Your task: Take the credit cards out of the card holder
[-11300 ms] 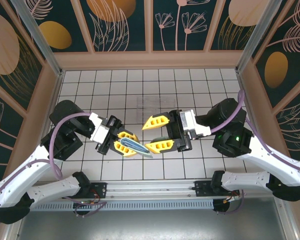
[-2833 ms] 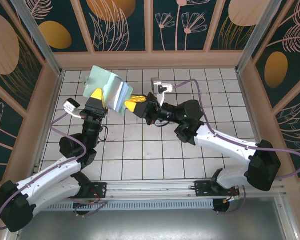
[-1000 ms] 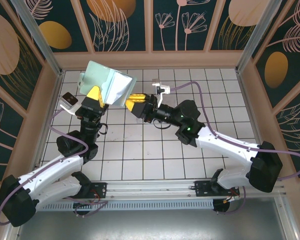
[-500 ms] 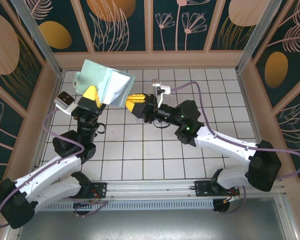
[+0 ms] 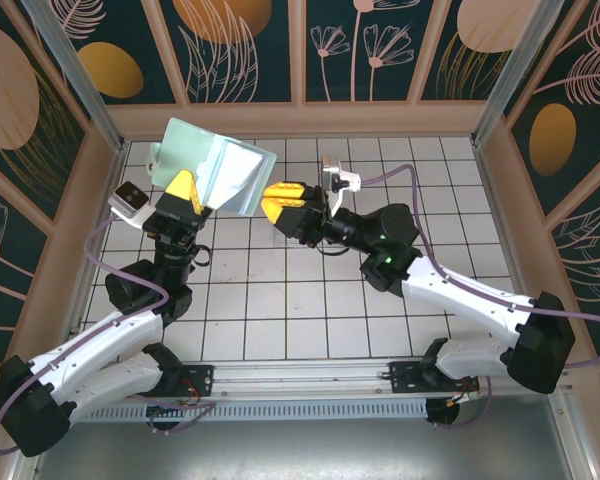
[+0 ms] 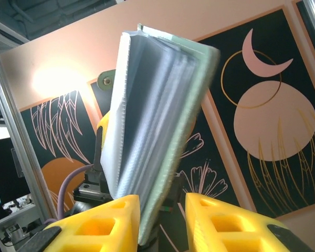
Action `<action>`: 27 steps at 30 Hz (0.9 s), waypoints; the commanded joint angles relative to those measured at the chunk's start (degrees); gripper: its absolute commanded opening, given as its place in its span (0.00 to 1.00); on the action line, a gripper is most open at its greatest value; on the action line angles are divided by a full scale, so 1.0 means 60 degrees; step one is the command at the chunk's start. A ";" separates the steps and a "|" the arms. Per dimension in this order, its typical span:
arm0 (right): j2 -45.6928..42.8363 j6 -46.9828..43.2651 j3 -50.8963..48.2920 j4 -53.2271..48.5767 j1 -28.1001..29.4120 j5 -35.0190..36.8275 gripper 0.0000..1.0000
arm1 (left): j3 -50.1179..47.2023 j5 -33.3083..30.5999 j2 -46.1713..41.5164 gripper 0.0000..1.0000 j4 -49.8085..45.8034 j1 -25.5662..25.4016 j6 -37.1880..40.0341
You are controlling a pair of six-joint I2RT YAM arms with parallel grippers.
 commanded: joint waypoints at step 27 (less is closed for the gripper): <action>0.1048 0.0245 0.1290 0.0654 0.0009 -0.0466 0.27 | 0.0635 0.0526 0.0034 0.00 0.0461 0.0023 -0.0340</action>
